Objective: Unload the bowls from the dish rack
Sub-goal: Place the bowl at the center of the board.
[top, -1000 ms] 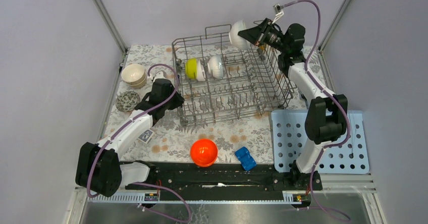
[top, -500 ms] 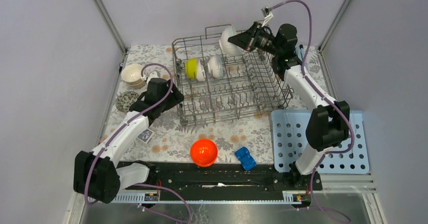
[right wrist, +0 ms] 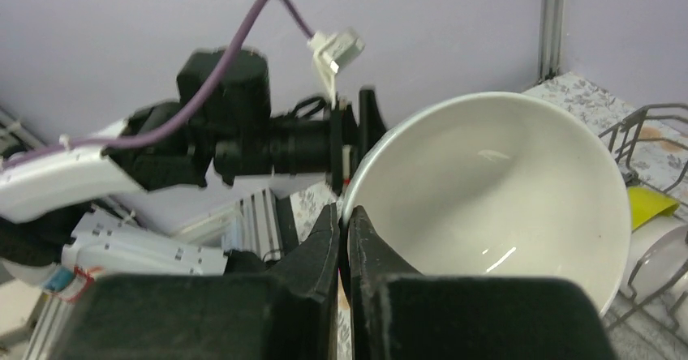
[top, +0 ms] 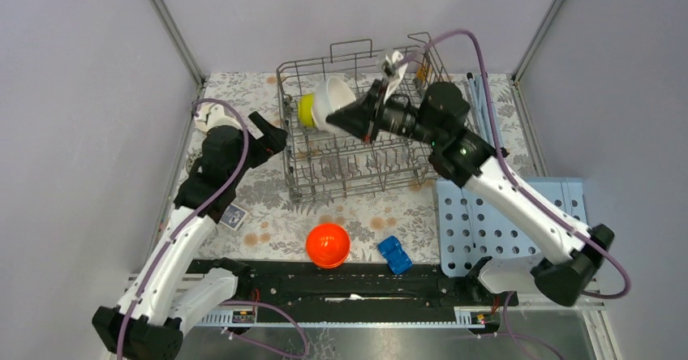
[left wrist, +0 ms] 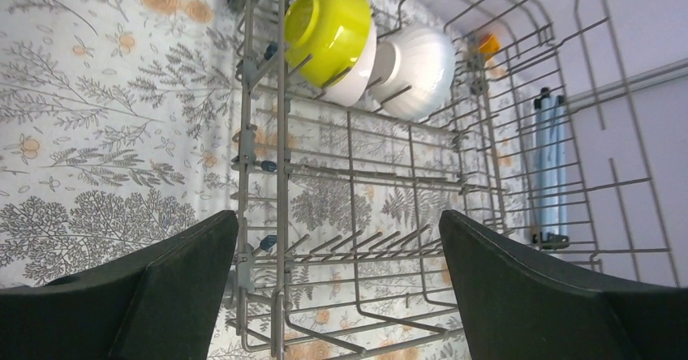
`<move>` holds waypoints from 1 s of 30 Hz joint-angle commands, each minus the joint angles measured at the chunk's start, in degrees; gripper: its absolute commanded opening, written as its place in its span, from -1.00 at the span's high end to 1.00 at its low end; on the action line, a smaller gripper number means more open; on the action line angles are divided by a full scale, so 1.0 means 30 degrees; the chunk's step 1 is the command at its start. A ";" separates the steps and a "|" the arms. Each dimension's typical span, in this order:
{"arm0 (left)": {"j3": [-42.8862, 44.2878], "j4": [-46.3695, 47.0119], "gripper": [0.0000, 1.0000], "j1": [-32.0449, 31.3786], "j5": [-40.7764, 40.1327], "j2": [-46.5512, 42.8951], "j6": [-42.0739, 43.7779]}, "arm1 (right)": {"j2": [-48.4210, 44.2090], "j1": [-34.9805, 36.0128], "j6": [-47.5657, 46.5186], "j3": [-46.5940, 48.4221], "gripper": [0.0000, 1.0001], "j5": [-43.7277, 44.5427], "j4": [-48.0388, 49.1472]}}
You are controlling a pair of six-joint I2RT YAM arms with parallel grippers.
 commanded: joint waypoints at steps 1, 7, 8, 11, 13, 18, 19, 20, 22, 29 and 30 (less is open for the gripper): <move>0.0618 0.0227 -0.98 0.0083 -0.1240 -0.1539 -0.0123 | -0.3316 0.2916 -0.3919 -0.1831 1.00 0.4491 -0.0981; 0.0180 0.1044 -0.98 0.0083 -0.0843 -0.2893 0.0046 | -0.6130 0.9055 -0.7036 -0.4281 1.00 1.1101 -0.4293; 0.0079 0.1379 -0.98 0.0082 -0.0604 -0.3088 0.0047 | -0.6329 1.0264 -0.7695 -0.4481 1.00 1.2585 -0.4860; -0.0641 0.3056 -0.98 0.0082 0.0157 -0.4142 0.0821 | -0.6513 1.3546 -0.9410 -0.5315 1.00 1.6927 -0.5840; -0.1488 0.4269 -0.98 0.0082 0.1106 -0.4914 0.1554 | -0.6375 1.4954 -1.0139 -0.5717 1.00 1.9442 -0.6283; -0.2664 0.6032 -0.98 0.0082 0.7008 -0.5075 0.1848 | -0.5767 1.6207 -1.1430 -0.6265 1.00 2.1700 -0.6386; -0.2197 0.5497 -0.97 0.0090 0.7639 -0.4681 0.2063 | -0.5675 1.6438 -1.1921 -0.6410 1.00 2.2043 -0.6389; -0.1903 0.4639 -0.97 0.0091 0.8176 -0.4477 0.2386 | -0.5609 1.6694 -1.2415 -0.6611 1.00 2.2386 -0.6430; -0.0741 0.2875 -0.98 0.0083 0.9093 -0.3848 0.3290 | -0.5509 1.7261 -1.3392 -0.7033 1.00 2.3121 -0.6673; -0.0218 0.1096 -0.98 -0.1164 1.0555 -0.4948 0.5526 | -0.4961 1.9207 -1.4330 -0.8308 1.00 2.3471 -0.9605; 0.0059 0.0570 -0.98 -0.1699 1.0045 -0.4931 0.5994 | -0.4747 1.9450 -1.4202 -0.8350 1.00 2.3279 -1.0164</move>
